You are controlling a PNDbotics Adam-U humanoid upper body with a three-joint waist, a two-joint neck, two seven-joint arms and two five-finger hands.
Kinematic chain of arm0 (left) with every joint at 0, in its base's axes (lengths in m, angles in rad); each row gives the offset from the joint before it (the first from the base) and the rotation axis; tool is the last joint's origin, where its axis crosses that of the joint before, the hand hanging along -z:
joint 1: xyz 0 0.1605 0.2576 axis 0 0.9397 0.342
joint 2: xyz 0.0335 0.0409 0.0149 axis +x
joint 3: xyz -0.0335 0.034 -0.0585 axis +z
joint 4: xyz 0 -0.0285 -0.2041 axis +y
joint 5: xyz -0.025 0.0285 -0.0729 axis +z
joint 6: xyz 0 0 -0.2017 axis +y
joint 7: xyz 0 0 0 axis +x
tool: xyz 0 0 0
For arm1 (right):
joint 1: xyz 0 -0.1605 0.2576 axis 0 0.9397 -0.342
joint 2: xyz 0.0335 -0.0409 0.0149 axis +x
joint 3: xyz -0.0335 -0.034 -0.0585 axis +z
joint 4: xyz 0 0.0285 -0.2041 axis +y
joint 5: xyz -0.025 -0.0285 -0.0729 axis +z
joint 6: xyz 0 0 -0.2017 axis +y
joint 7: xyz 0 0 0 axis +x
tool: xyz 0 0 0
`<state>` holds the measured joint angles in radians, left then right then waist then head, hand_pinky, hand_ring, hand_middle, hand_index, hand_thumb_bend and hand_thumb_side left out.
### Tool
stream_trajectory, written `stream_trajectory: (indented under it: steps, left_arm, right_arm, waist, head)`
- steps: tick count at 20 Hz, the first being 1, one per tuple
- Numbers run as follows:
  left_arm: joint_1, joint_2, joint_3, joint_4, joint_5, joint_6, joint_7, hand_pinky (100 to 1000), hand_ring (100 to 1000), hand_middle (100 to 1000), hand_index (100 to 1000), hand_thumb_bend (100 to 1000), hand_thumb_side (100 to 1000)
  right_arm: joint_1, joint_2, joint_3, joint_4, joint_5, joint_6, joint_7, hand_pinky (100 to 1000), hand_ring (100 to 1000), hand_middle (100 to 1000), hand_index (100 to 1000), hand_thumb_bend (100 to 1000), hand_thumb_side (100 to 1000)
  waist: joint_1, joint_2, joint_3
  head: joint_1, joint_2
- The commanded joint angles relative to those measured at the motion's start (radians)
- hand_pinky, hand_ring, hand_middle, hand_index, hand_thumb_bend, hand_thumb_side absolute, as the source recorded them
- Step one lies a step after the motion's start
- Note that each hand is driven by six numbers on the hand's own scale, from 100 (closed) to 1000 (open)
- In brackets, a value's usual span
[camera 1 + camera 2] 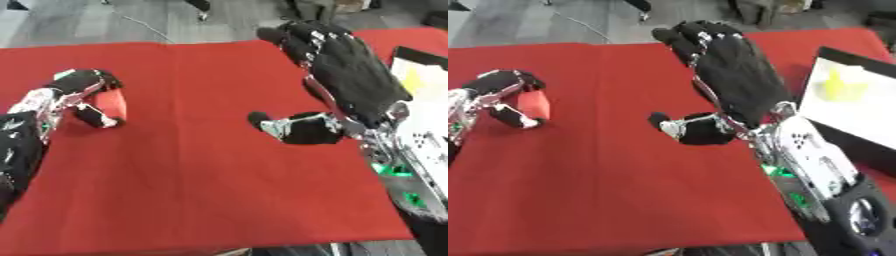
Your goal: Pick up the objects with one hand, pass them to the other hand, and then place them into the box on the other side of the table.
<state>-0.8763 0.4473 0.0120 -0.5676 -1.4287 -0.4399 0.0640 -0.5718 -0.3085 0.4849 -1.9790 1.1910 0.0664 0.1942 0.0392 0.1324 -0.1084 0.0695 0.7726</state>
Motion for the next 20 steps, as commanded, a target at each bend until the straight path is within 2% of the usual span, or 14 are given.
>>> stream_trajectory:
  steps: [1, 3, 5, 8, 10, 11, 15, 20]
  left_arm:
    - [-0.001, 0.0, 0.053, 0.049, -0.149, 0.001, 0.11, 663, 539, 509, 696, 428, 190]
    - [0.001, -0.003, 0.07, 0.057, -0.122, -0.002, 0.156, 656, 505, 455, 638, 343, 177]
    - [0.002, 0.0, 0.074, 0.052, -0.072, -0.024, 0.159, 658, 496, 434, 613, 292, 171]
    - [-0.007, 0.021, 0.072, 0.006, 0.034, -0.091, 0.098, 664, 486, 417, 592, 216, 161]
    - [-0.01, 0.049, 0.069, -0.052, 0.139, -0.148, 0.032, 672, 477, 405, 576, 134, 152]
    - [-0.009, 0.067, 0.067, -0.089, 0.209, -0.178, -0.002, 674, 472, 398, 567, 100, 151]
    - [0.017, 0.15, 0.04, -0.25, 0.544, -0.247, -0.159, 687, 462, 382, 546, 100, 163]
    - [0.092, 0.221, -0.011, -0.484, 1.01, -0.211, -0.393, 712, 456, 376, 535, 100, 236]
  right_arm:
    - [-0.011, 0.0, -0.012, -0.021, -0.004, 0.003, -0.003, 737, 807, 745, 910, 540, 443]
    - [-0.011, 0.0, -0.013, -0.021, -0.002, 0.003, -0.002, 736, 807, 745, 912, 538, 444]
    - [-0.01, -0.001, -0.014, -0.021, 0.0, 0.003, -0.002, 729, 806, 745, 911, 537, 446]
    - [-0.007, -0.004, -0.017, -0.021, 0.004, 0.007, -0.002, 730, 806, 746, 912, 530, 449]
    - [-0.005, -0.01, -0.019, -0.021, 0.007, 0.01, 0.002, 736, 807, 747, 912, 526, 450]
    - [-0.004, -0.013, -0.018, -0.021, 0.007, 0.011, 0.005, 735, 806, 747, 911, 526, 450]
    - [-0.001, -0.026, -0.016, -0.021, 0.009, 0.02, 0.023, 736, 805, 744, 911, 529, 453]
    - [-0.012, -0.043, -0.001, -0.021, 0.016, 0.029, 0.066, 771, 808, 754, 919, 519, 451]
  waist:
    - [-0.003, -0.01, 0.002]
    - [-0.003, -0.011, 0.004]
    - [-0.003, -0.012, 0.007]
    - [-0.001, -0.016, 0.015]
    - [0.001, -0.02, 0.023]
    - [0.002, -0.022, 0.027]
    - [0.008, -0.029, 0.045]
    - [0.015, -0.037, 0.066]
  head:
    - [0.0, -0.003]
    - [-0.002, -0.003]
    - [-0.005, -0.003]
    - [-0.011, -0.003]
    - [-0.017, -0.003]
    - [-0.021, -0.003]
    - [-0.036, -0.003]
    - [-0.051, -0.003]
